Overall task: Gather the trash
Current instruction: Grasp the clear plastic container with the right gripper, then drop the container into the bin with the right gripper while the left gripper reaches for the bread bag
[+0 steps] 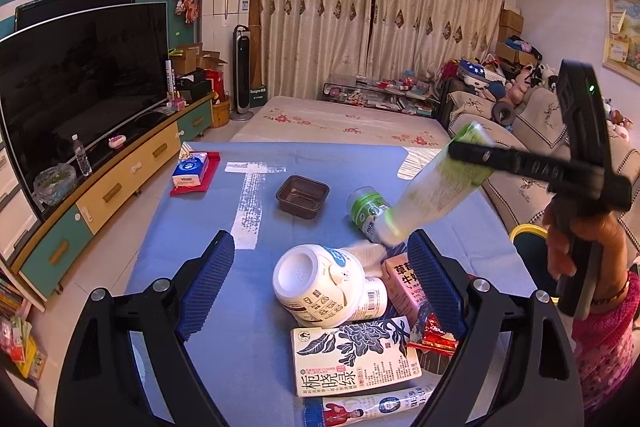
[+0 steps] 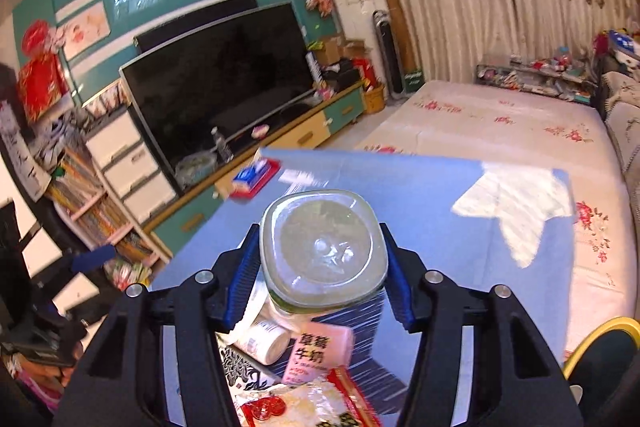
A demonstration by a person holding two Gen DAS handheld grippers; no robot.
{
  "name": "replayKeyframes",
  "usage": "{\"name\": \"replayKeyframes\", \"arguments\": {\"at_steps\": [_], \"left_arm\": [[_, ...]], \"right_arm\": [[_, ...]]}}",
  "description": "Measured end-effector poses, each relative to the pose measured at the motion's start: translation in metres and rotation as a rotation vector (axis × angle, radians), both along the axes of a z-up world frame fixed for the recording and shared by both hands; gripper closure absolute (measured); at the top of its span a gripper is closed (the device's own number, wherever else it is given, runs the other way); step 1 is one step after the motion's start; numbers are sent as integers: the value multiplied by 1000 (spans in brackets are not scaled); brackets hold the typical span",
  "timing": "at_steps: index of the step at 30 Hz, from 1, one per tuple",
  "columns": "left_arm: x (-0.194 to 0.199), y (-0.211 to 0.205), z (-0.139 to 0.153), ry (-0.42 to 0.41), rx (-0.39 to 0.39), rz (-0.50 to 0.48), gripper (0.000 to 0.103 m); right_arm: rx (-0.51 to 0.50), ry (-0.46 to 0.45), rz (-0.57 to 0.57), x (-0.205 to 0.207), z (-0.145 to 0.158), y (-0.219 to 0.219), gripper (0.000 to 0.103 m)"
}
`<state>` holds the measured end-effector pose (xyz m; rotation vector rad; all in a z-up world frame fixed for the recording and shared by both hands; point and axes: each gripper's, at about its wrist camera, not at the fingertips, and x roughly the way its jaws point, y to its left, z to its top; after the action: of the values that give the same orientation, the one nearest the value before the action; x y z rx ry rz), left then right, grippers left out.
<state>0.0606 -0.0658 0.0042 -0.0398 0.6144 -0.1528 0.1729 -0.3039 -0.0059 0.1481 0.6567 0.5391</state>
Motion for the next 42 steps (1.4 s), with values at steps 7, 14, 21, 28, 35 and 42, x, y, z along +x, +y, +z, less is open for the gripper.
{"name": "replayKeyframes", "arguments": {"at_steps": [7, 14, 21, 28, 35, 42], "left_arm": [[4, -16, -7, 24, -6, -59, 16], [8, -50, -20, 54, -3, -153, 16], [13, -84, -32, 90, 26, -212, 16], [20, -107, -45, 145, 47, -264, 16], [22, -129, -64, 204, 72, -327, 16], [28, -143, -84, 254, 105, -381, 16]], "right_arm": [[-15, -63, -264, -24, 23, -95, 49], [-147, 39, -669, -45, -22, -215, 49], [-243, 350, -799, -28, -138, -280, 49], [-279, 509, -797, -31, -209, -286, 49], [-285, 512, -799, -36, -212, -286, 45], [-258, 457, -794, -47, -186, -279, 42]]}}
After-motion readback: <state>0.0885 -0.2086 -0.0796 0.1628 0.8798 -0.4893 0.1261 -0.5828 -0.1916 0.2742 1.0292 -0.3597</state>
